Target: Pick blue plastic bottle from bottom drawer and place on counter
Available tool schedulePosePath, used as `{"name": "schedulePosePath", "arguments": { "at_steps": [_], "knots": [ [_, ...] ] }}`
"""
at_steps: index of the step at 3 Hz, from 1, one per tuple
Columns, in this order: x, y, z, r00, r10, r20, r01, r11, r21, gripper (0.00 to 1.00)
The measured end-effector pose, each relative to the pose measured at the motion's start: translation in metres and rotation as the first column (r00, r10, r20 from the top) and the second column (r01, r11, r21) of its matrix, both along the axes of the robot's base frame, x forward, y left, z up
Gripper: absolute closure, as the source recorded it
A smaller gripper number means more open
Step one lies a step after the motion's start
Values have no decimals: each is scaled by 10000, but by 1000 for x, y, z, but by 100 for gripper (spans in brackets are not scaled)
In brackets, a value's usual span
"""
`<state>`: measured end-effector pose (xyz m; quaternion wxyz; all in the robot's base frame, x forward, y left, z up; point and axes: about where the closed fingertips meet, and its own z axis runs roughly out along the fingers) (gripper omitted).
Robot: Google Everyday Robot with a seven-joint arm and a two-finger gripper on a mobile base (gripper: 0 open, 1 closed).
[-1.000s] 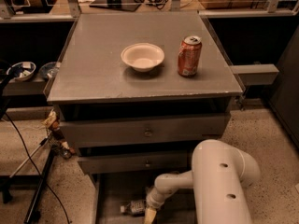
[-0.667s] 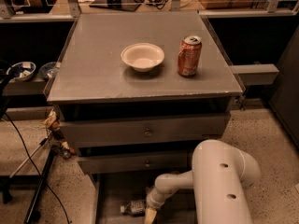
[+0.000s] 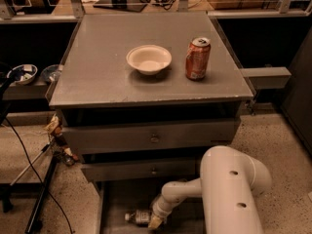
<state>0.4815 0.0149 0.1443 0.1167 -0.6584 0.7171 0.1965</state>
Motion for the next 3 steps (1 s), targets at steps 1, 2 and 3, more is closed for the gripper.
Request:
{"name": "schedulePosePath", "arguments": {
  "at_steps": [1,2,3],
  "knots": [
    [0,0,0,10000,0,0,0,10000,0,73],
    [0,0,0,10000,0,-1,0,10000,0,96],
    [0,0,0,10000,1,-1,-1,10000,0,100]
  ]
}}
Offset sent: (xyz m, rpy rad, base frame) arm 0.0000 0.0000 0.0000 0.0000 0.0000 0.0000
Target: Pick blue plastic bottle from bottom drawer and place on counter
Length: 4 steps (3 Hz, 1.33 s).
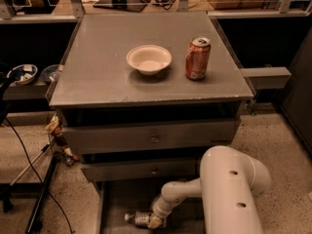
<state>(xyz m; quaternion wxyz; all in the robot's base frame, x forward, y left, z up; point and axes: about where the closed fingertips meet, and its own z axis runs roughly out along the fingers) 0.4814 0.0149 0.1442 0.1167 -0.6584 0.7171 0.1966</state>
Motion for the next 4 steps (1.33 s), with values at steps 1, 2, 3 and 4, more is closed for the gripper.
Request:
{"name": "schedulePosePath", "arguments": {
  "at_steps": [1,2,3,4],
  "knots": [
    [0,0,0,10000,-1,0,1,10000,0,100],
    [-2,-6,17,9999,-142,15,143,9999,-86,100],
    [-4,-12,42,9998,-181,11,181,9995,-248,100],
    [-7,-24,80,9999,-139,62,143,9980,-619,100]
  ]
}}
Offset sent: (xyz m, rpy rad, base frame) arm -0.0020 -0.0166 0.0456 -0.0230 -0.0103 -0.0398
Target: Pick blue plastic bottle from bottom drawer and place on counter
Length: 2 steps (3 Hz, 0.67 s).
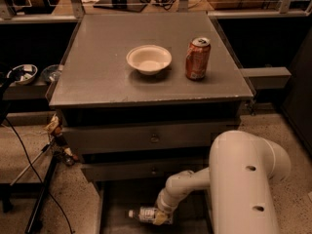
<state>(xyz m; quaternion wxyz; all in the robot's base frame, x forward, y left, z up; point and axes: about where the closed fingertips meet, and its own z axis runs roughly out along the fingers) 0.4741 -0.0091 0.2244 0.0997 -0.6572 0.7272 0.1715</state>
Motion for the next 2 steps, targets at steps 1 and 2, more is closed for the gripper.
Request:
{"name": "schedulePosePath", "arguments": {
  "at_steps": [1,2],
  "knots": [
    [0,0,0,10000,1,5,-1,10000,0,100],
    [7,-3,6,9998,-191,96,194,9995,-238,100]
  ]
}}
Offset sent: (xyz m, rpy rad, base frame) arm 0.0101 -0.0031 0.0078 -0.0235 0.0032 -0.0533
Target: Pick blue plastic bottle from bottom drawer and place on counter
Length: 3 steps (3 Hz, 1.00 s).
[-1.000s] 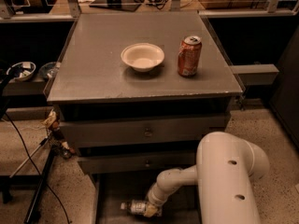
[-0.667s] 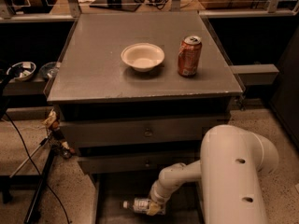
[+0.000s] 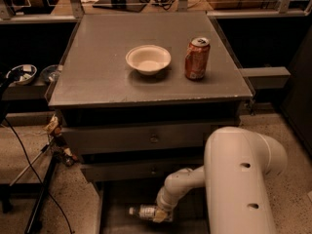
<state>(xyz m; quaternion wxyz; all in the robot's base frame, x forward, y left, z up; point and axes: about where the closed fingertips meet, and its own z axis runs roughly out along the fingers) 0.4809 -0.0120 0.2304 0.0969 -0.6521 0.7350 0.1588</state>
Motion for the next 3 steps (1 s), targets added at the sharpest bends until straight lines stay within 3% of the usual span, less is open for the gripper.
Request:
{"name": "schedulePosePath", "arguments": {
  "at_steps": [1,2,3],
  "knots": [
    [5,-13,21,9971,-675,365,690,9967,-417,100],
    [0,-13,19,9927,-1195,158,1200,9919,-425,100],
    [0,-13,19,9927,-1197,159,1203,9918,-425,100]
  ]
}}
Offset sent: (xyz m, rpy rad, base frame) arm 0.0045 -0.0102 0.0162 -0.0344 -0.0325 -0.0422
